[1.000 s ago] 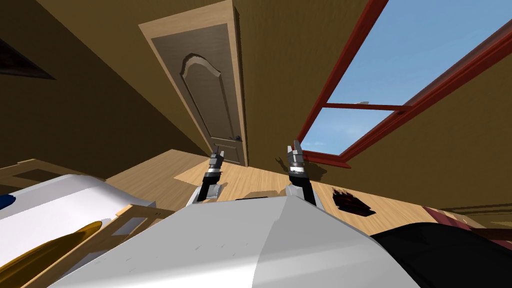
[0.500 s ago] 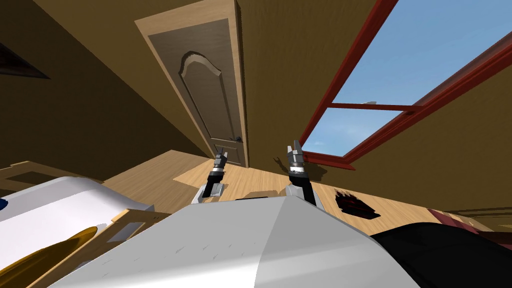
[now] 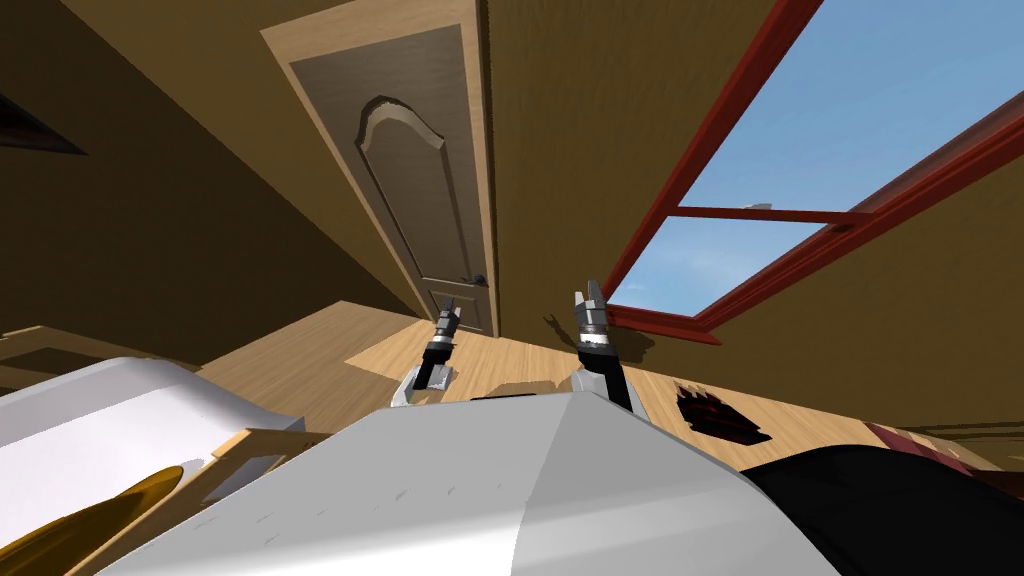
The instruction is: Push the door open
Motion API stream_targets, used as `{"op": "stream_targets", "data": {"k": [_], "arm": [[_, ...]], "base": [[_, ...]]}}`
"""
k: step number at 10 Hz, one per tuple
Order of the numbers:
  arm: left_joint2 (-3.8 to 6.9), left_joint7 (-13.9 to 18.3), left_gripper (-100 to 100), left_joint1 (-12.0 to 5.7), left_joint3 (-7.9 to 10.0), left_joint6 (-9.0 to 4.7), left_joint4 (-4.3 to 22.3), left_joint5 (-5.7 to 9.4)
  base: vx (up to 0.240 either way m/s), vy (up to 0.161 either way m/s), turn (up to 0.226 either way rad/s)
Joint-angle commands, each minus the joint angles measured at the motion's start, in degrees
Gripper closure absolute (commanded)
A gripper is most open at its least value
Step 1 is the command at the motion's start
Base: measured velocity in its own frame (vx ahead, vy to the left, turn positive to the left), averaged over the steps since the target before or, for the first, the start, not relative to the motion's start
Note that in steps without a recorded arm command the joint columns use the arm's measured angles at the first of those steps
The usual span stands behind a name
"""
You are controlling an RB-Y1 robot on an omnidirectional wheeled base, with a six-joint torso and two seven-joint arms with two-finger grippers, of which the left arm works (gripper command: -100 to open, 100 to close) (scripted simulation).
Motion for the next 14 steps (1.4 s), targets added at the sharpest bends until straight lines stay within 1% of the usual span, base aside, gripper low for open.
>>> {"op": "stream_targets", "data": {"k": [1, 2, 4, 5, 6, 8, 9, 11, 12, 14], "arm": [[0.28, 0.14, -100, -1.77, -0.39, -0.51, 2.86, 0.14], [0.28, 0.14, -100, -1.77, -0.39, -0.51, 3.64, 0.14], [0.58, 0.3, -100, -3.93, -0.98, -1.06, 7.52, 0.3], [0.58, 0.3, -100, -3.93, -0.98, -1.06, 8.04, 0.3], [0.73, 0.39, -100, -5.02, -1.28, -1.34, 10.24, 0.38], [0.99, 0.55, -100, -7.15, -1.85, -1.88, 13.72, 0.54], [0.99, 0.55, -100, -7.15, -1.85, -1.88, 14.56, 0.54], [1.23, 0.71, -100, -9.25, -2.43, -2.42, 18.41, 0.69], [1.23, 0.71, -100, -9.25, -2.43, -2.42, 18.84, 0.69], [1.43, 0.86, -100, -11.26, -2.97, -2.93, 22.92, 0.84]], "base": [[0.091, 0.053, -0.003], [0.064, 0.044, -0.006], [0.064, 0.05, -0.002], [0.06, 0.048, -0.006], [0.058, 0.037, -0.002], [0.078, 0.061, -0.003], [0.067, 0.052, -0.007], [0.078, 0.046, -0.001], [0.059, 0.037, -0.003], [0.067, 0.044, -0.003]]}}
